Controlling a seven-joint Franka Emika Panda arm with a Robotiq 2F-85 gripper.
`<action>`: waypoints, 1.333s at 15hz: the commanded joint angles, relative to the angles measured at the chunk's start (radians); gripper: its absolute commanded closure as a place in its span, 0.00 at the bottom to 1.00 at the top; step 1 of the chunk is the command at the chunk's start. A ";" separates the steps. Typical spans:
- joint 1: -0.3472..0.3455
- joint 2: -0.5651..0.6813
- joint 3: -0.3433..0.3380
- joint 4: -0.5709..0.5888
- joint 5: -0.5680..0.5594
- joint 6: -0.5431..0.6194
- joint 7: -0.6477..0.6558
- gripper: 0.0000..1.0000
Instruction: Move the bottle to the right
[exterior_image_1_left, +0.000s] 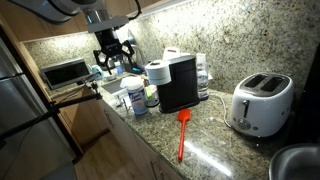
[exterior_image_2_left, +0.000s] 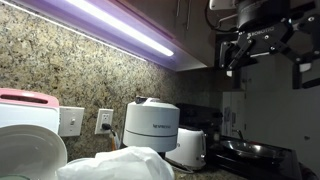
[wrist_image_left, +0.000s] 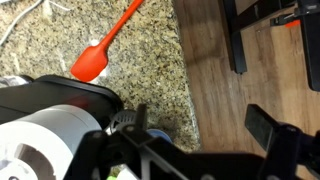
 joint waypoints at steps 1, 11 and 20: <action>0.012 0.066 0.025 0.072 -0.060 0.000 -0.107 0.00; 0.027 0.183 0.054 0.141 -0.056 0.283 -0.108 0.00; -0.003 0.277 0.047 0.230 0.050 0.265 0.074 0.00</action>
